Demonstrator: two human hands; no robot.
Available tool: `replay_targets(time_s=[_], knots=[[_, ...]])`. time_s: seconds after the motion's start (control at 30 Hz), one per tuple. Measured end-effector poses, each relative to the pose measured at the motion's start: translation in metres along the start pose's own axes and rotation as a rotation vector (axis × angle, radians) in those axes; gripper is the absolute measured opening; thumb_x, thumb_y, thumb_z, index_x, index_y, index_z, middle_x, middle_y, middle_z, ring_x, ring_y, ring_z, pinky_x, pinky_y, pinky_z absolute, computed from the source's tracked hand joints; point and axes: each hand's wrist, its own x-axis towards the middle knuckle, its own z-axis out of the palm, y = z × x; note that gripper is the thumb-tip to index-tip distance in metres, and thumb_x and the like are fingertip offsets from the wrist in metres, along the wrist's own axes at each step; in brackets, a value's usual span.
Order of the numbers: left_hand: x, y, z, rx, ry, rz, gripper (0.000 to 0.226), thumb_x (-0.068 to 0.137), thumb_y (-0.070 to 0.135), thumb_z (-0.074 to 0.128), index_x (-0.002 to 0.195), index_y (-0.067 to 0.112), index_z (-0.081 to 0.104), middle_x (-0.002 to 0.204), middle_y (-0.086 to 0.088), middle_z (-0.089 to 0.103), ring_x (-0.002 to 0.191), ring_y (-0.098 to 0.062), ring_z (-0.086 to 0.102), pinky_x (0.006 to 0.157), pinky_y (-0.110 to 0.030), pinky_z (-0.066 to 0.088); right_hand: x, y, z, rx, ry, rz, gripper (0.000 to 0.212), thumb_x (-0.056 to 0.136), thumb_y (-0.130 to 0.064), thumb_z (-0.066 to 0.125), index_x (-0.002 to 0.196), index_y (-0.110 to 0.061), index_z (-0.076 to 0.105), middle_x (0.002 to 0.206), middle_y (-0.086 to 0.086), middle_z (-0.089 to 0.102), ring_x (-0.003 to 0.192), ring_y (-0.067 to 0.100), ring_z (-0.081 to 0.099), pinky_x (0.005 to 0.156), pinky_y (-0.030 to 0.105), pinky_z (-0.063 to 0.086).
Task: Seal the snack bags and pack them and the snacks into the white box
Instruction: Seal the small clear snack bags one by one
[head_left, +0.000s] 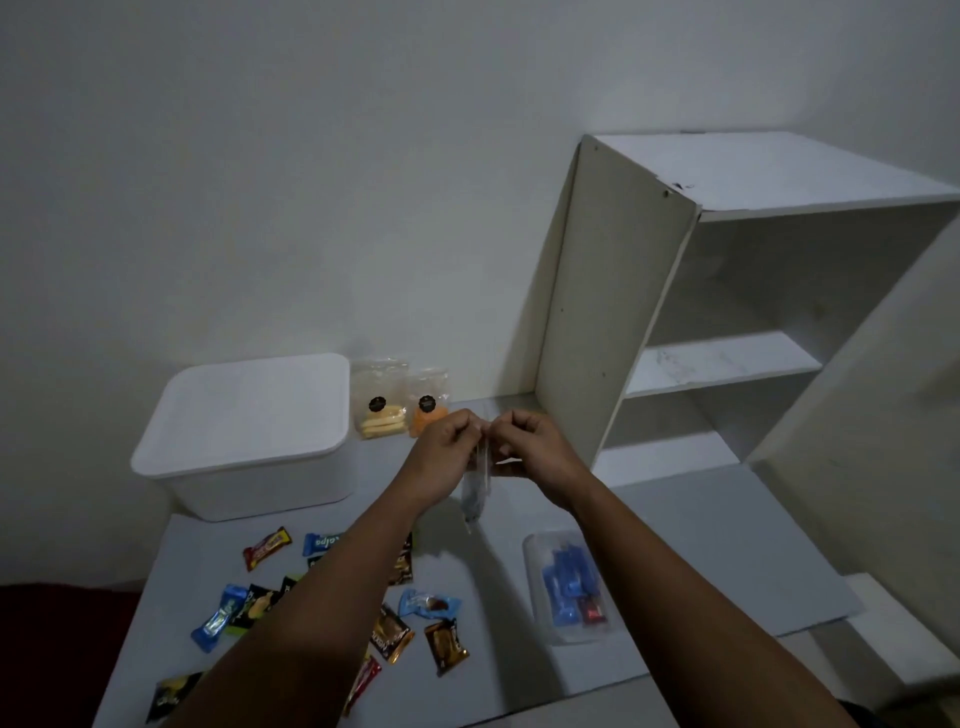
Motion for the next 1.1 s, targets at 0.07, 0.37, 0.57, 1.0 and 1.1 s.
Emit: replay_targets(time_s=[0.07,0.37,0.57,1.0,1.1], knots=[[0.014,0.002,0.004,0.106,0.051,0.031,0.028,0.105,0.023,0.046,0.083,0.019,0.062,0.083,-0.006,0.068,0.082,-0.026,0.067,0.084,-0.050,0.055,0.012,-0.004,-0.010,-0.041,0.013,-0.001,0.007,0.095,-0.007,0.063,0.089,-0.003,0.061,0.061,-0.003,0.064,0.063,0.014,0.067,0.085,0.050,0.062],[0.055,0.009,0.017,0.196,0.206,0.024,0.028,0.101,0.026,0.048,0.081,0.015,0.063,0.078,-0.005,0.071,0.077,-0.024,0.070,0.079,-0.051,0.057,0.053,-0.015,-0.041,-0.255,-0.004,-0.122,0.017,0.094,-0.017,0.070,0.078,-0.011,0.069,0.078,0.010,0.069,0.070,0.014,0.068,0.062,0.030,0.058],[0.069,0.011,0.019,0.145,0.202,0.081,0.026,0.103,0.023,0.049,0.081,0.015,0.060,0.077,-0.006,0.069,0.074,-0.020,0.068,0.082,-0.053,0.057,0.068,-0.019,-0.048,-0.164,-0.001,-0.106,0.014,0.093,-0.013,0.068,0.080,-0.010,0.070,0.079,0.009,0.072,0.073,0.018,0.071,0.059,0.030,0.058],[0.086,0.020,0.028,0.004,0.326,-0.041,0.034,0.100,0.024,0.051,0.075,0.001,0.055,0.066,-0.004,0.060,0.062,-0.016,0.060,0.082,-0.054,0.060,0.087,-0.022,-0.052,-0.344,-0.087,-0.189,0.018,0.091,-0.031,0.064,0.076,-0.020,0.067,0.078,0.017,0.072,0.077,0.041,0.072,0.069,0.057,0.062],[0.088,0.025,0.024,0.098,0.344,-0.004,0.031,0.096,0.023,0.046,0.069,0.008,0.050,0.065,-0.008,0.056,0.063,-0.020,0.053,0.074,-0.054,0.055,0.087,-0.028,-0.054,-0.295,-0.109,-0.180,0.013,0.091,-0.015,0.065,0.081,-0.017,0.072,0.078,0.016,0.072,0.075,0.033,0.073,0.073,0.055,0.064]])
